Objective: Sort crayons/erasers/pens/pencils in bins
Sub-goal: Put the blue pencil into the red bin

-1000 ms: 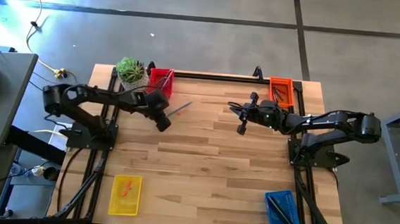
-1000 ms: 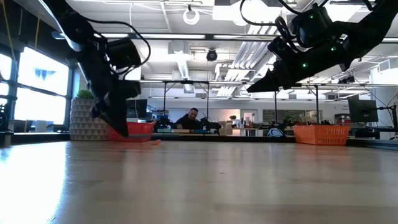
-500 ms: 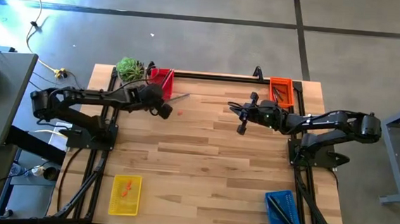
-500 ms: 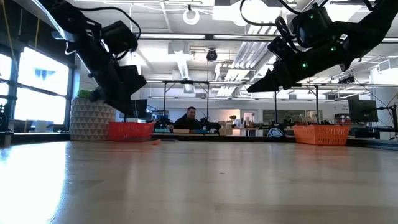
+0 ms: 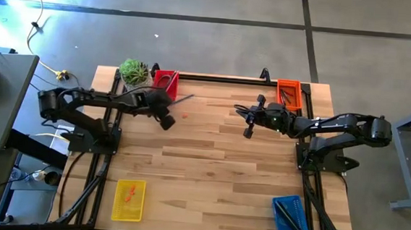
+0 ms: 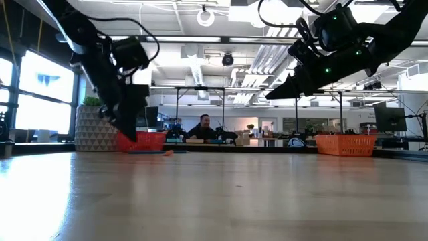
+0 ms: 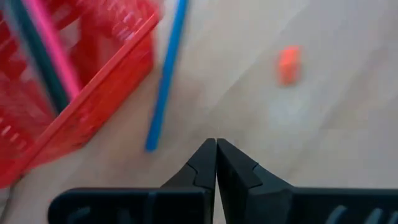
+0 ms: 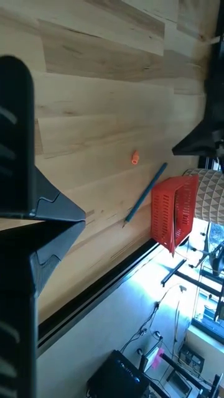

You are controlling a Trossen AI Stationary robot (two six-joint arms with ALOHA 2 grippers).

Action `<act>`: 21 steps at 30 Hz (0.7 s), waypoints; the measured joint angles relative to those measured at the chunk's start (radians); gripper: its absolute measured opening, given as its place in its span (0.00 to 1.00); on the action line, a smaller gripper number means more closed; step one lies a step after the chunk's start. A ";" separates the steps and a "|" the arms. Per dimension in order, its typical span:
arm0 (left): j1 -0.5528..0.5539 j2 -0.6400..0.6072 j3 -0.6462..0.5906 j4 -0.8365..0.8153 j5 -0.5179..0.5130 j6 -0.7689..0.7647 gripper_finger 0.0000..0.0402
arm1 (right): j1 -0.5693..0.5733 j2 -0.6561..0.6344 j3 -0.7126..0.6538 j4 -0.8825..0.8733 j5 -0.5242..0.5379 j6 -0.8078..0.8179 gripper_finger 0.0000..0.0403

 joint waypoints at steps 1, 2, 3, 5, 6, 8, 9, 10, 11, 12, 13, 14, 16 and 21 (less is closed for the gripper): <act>0.000 0.011 -0.013 0.011 -0.027 -0.003 0.01 | 0.000 0.000 0.000 0.000 0.000 0.000 0.00; 0.000 0.021 -0.026 0.030 -0.047 -0.005 0.02 | 0.000 0.000 0.000 0.000 0.000 0.000 0.00; 0.000 0.030 -0.036 0.047 -0.062 -0.013 0.04 | 0.000 0.000 0.000 0.000 -0.001 0.000 0.00; 0.009 0.046 -0.057 0.097 -0.077 -0.025 0.08 | 0.000 0.000 0.000 0.000 -0.002 0.000 0.00; 0.016 0.050 -0.068 0.124 -0.076 -0.025 0.11 | 0.000 0.000 0.000 0.000 -0.002 0.000 0.00; 0.032 0.056 -0.084 0.187 -0.068 -0.013 0.17 | 0.000 0.000 0.000 0.000 -0.003 0.000 0.00; 0.040 0.056 -0.091 0.209 -0.068 -0.012 0.20 | 0.000 0.000 0.000 0.000 -0.005 0.000 0.00; 0.051 0.055 -0.095 0.225 -0.069 -0.012 0.23 | 0.000 0.000 0.000 0.000 -0.005 0.000 0.00; 0.061 0.056 -0.096 0.232 -0.071 -0.010 0.26 | 0.000 0.000 0.000 0.000 -0.005 0.000 0.00; 0.073 0.056 -0.096 0.236 -0.071 -0.002 0.29 | 0.000 0.000 0.000 0.000 -0.006 0.001 0.00; 0.086 0.056 -0.096 0.239 -0.064 0.012 0.30 | 0.000 0.000 0.000 0.000 -0.006 0.001 0.00; 0.098 0.056 -0.096 0.239 -0.048 0.027 0.32 | 0.000 0.000 0.000 0.000 -0.006 0.002 0.00; 0.124 0.058 -0.096 0.240 0.003 0.051 0.33 | 0.000 0.000 0.000 0.000 -0.006 0.005 0.00; 0.163 0.089 -0.096 0.242 0.051 0.093 0.31 | 0.000 0.000 0.000 0.000 -0.008 0.005 0.00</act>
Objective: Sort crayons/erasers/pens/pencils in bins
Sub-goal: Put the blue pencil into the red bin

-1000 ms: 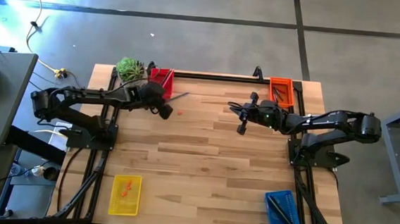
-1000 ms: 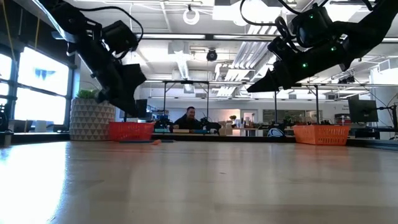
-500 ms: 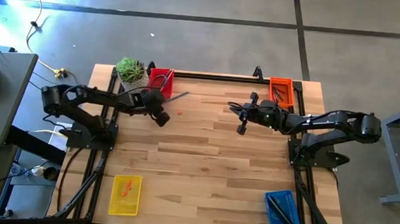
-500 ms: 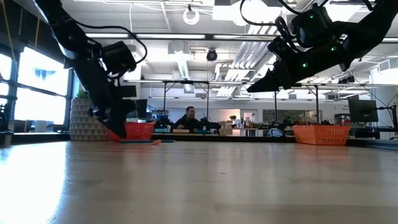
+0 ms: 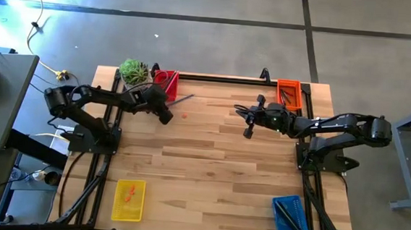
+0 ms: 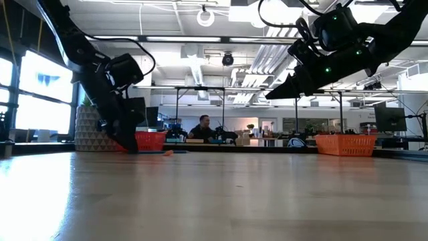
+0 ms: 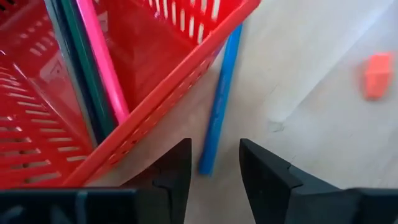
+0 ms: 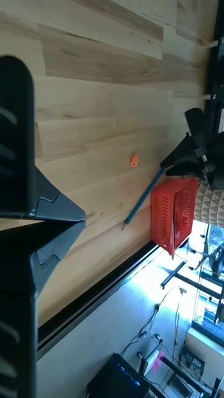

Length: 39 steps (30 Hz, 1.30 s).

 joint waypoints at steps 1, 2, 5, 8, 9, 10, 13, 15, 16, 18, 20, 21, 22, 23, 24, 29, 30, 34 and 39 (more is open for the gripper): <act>0.004 0.013 0.000 0.003 0.004 0.013 0.30 | 0.000 0.000 0.000 0.000 0.000 0.000 0.00; 0.007 0.024 0.001 0.010 0.012 0.019 0.29 | 0.000 0.000 0.000 0.000 0.000 0.000 0.00; 0.008 0.051 0.002 0.030 0.018 0.032 0.27 | 0.000 0.000 0.000 0.000 0.000 0.000 0.00; 0.004 0.059 0.003 0.036 0.059 0.052 0.23 | 0.000 0.000 0.000 0.000 0.000 0.000 0.00; 0.000 0.058 0.003 0.035 0.071 0.056 0.22 | 0.000 0.000 0.000 0.000 0.000 0.000 0.00; -0.004 0.056 0.003 0.032 0.084 0.061 0.21 | 0.000 0.000 0.000 0.000 0.000 0.000 0.00; -0.026 0.054 0.004 0.017 0.120 0.065 0.16 | 0.000 0.000 0.000 0.000 0.000 0.000 0.00; -0.039 0.053 0.004 0.005 0.144 0.072 0.12 | 0.000 0.000 0.000 0.000 0.000 0.000 0.00; -0.046 0.053 0.005 -0.001 0.160 0.077 0.10 | 0.000 0.000 0.000 0.000 0.000 0.000 0.00; -0.063 0.052 0.005 -0.011 0.181 0.080 0.07 | 0.000 0.000 0.000 0.000 0.000 0.000 0.00; -0.085 0.051 0.005 -0.018 0.193 0.068 0.04 | 0.000 0.000 0.000 0.000 0.000 0.000 0.00; -0.096 0.051 0.006 -0.022 0.204 0.065 0.03 | 0.000 0.000 0.000 0.000 0.000 0.000 0.00; -0.108 0.051 0.006 -0.024 0.215 0.062 0.02 | 0.000 0.000 0.000 0.000 0.000 0.000 0.00; -0.121 0.049 0.006 -0.028 0.225 0.060 0.02 | 0.000 0.000 0.000 0.000 0.000 0.000 0.00; -0.133 0.047 0.006 -0.035 0.233 0.056 0.02 | 0.000 0.000 0.000 0.000 0.000 0.000 0.00; -0.180 0.002 0.001 -0.092 0.256 0.001 0.03 | 0.000 0.000 0.000 0.000 0.000 0.000 0.00; -0.188 -0.011 0.000 -0.105 0.257 -0.013 0.03 | 0.000 0.000 0.000 0.000 -0.001 0.000 0.00; -0.219 -0.063 -0.004 -0.166 0.261 -0.078 0.03 | 0.000 0.000 0.000 0.000 -0.013 0.000 0.00; -0.294 -0.116 -0.004 -0.258 0.264 -0.170 0.03 | 0.000 0.000 0.000 0.000 -0.015 0.000 0.00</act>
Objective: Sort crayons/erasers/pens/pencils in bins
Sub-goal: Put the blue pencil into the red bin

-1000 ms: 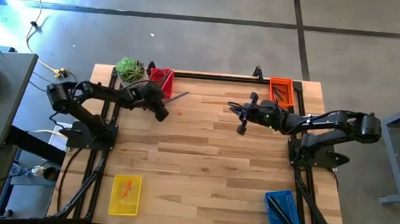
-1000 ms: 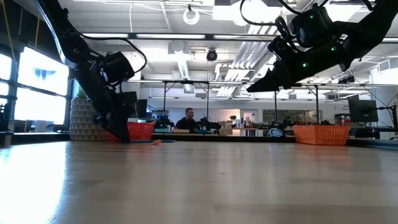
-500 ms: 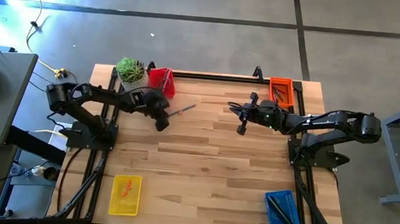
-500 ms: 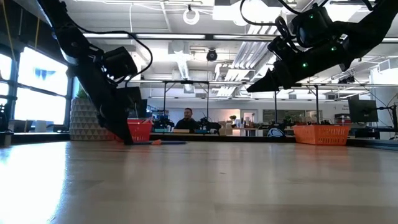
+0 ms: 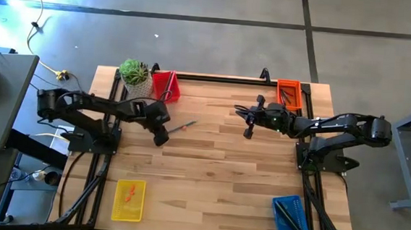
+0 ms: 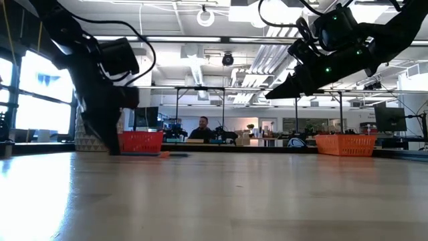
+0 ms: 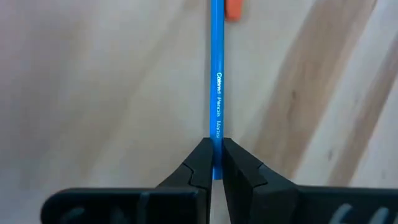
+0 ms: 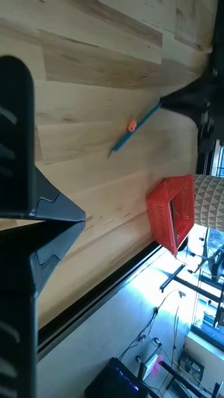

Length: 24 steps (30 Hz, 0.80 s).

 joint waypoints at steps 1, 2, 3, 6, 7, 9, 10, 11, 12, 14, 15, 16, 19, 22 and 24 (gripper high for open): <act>-0.021 -0.003 0.000 -0.017 -0.004 -0.020 0.03 | 0.000 0.000 0.000 0.000 0.000 0.000 0.00; -0.044 -0.003 0.000 -0.029 -0.006 -0.040 0.03 | 0.000 0.000 0.000 0.000 0.000 0.000 0.00; -0.069 -0.004 0.000 -0.037 -0.006 -0.059 0.03 | 0.000 0.000 0.000 0.000 0.000 0.000 0.00; -0.135 -0.004 0.000 -0.039 -0.010 -0.091 0.03 | 0.000 0.000 0.000 0.000 0.000 0.000 0.00; -0.153 -0.005 0.000 -0.035 -0.026 -0.104 0.03 | 0.000 0.000 0.000 0.000 0.000 0.000 0.00; -0.177 -0.005 0.001 -0.025 -0.058 -0.132 0.05 | 0.000 0.000 0.000 0.000 0.000 0.000 0.00; -0.180 -0.005 0.002 -0.020 -0.062 -0.141 0.06 | 0.000 0.000 0.000 0.000 0.000 0.000 0.00; -0.180 -0.005 0.005 -0.019 -0.063 -0.153 0.08 | 0.000 0.000 0.000 0.000 0.000 0.000 0.00; -0.180 -0.005 0.012 -0.021 -0.063 -0.160 0.10 | 0.000 0.000 0.000 0.000 0.000 0.000 0.00; -0.180 -0.005 0.037 -0.026 -0.062 -0.157 0.15 | 0.000 0.000 0.000 0.000 0.000 0.000 0.00; -0.180 -0.006 0.053 -0.032 -0.062 -0.150 0.17 | 0.000 0.000 0.000 0.000 0.000 0.000 0.00; -0.180 -0.006 0.073 -0.042 -0.062 -0.138 0.20 | 0.000 0.000 0.000 0.000 0.000 0.000 0.00; -0.180 -0.006 0.137 -0.059 -0.063 -0.097 0.27 | 0.000 0.000 0.000 0.000 0.000 0.000 0.00; -0.179 0.007 0.195 -0.057 -0.088 -0.077 0.31 | 0.000 0.000 0.000 0.002 0.000 0.000 0.00; -0.179 0.027 0.225 -0.060 -0.117 -0.075 0.32 | 0.000 0.000 0.000 0.007 0.000 0.001 0.00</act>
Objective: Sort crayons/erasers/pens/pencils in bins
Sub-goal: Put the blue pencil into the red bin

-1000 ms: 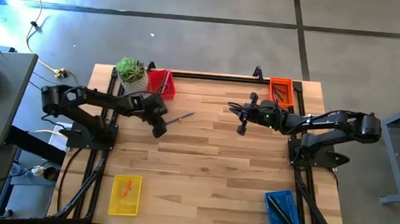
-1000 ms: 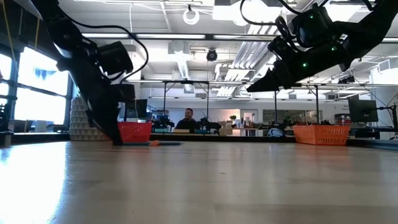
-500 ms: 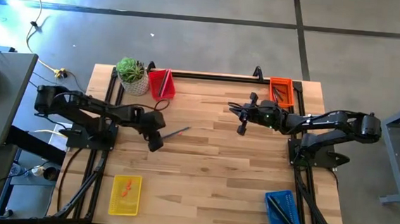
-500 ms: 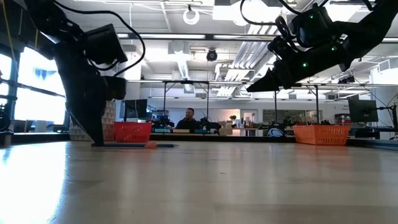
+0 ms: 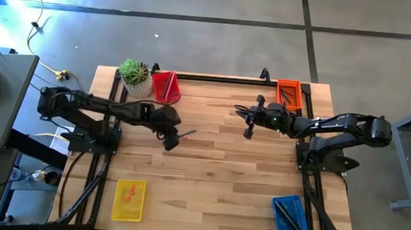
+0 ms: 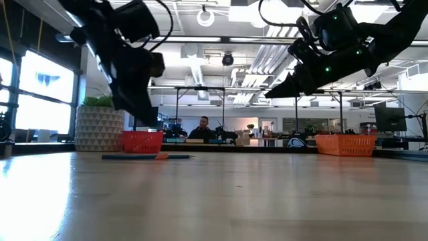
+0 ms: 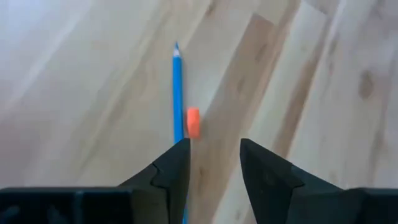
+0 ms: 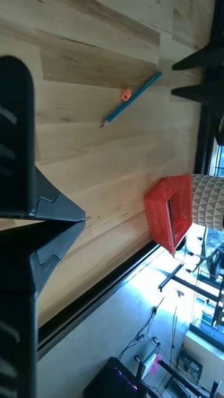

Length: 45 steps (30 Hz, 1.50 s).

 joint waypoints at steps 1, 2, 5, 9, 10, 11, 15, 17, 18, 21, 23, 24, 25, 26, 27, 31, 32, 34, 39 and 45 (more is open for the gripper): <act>0.000 0.019 0.016 -0.001 -0.010 0.003 0.32 | 0.000 0.000 0.000 0.000 0.000 0.000 0.00; -0.003 0.041 0.027 -0.001 -0.013 0.007 0.32 | 0.000 0.000 0.000 0.000 0.000 0.000 0.00; -0.008 0.109 0.055 -0.029 -0.016 0.019 0.31 | 0.000 0.000 0.000 0.000 -0.004 0.000 0.00; -0.007 0.203 0.090 -0.067 -0.012 0.021 0.30 | 0.000 0.000 0.000 0.001 -0.005 0.003 0.00; -0.007 0.222 0.103 -0.073 -0.012 0.029 0.29 | 0.000 0.000 0.000 0.001 -0.007 0.003 0.00; -0.007 0.238 0.117 -0.084 -0.012 0.038 0.29 | 0.000 0.000 0.000 0.001 -0.011 0.003 0.00; -0.007 0.294 0.161 -0.129 -0.024 0.072 0.29 | 0.000 0.000 0.000 0.001 -0.013 0.003 0.00; -0.006 0.316 0.184 -0.146 -0.035 0.091 0.29 | 0.000 0.000 0.000 0.000 -0.013 0.003 0.00; -0.004 0.324 0.191 -0.158 -0.035 0.098 0.29 | 0.000 0.000 0.000 0.001 -0.014 0.003 0.00; -0.004 0.349 0.199 -0.173 -0.036 0.106 0.29 | 0.000 0.000 0.000 0.001 -0.016 0.003 0.00; 0.002 0.352 0.200 -0.182 -0.038 0.106 0.29 | 0.000 0.000 0.000 0.000 -0.016 0.003 0.00; 0.004 0.356 0.201 -0.187 -0.039 0.106 0.28 | 0.000 0.000 0.000 0.000 -0.016 0.003 0.00; 0.006 0.360 0.203 -0.190 -0.040 0.106 0.27 | 0.000 0.000 0.000 0.000 -0.016 0.003 0.00; 0.010 0.361 0.203 -0.193 -0.039 0.106 0.25 | 0.000 0.000 0.000 0.000 -0.016 0.003 0.00; 0.015 0.361 0.203 -0.195 -0.038 0.106 0.23 | 0.000 0.000 0.000 0.000 -0.016 0.003 0.00; 0.030 0.362 0.203 -0.201 -0.025 0.133 0.12 | 0.000 0.000 0.000 0.000 -0.016 0.003 0.00; 0.033 0.362 0.202 -0.204 -0.021 0.140 0.09 | 0.000 0.000 0.000 0.000 -0.016 0.003 0.00; 0.037 0.362 0.203 -0.209 -0.011 0.157 0.04 | 0.000 0.000 0.000 0.000 -0.018 0.003 0.00; 0.044 0.362 0.202 -0.212 -0.009 0.173 0.02 | 0.000 0.000 0.000 0.000 -0.020 0.003 0.00; 0.062 0.342 0.197 -0.221 -0.005 0.175 0.01 | 0.000 0.000 0.000 0.000 -0.021 0.003 0.00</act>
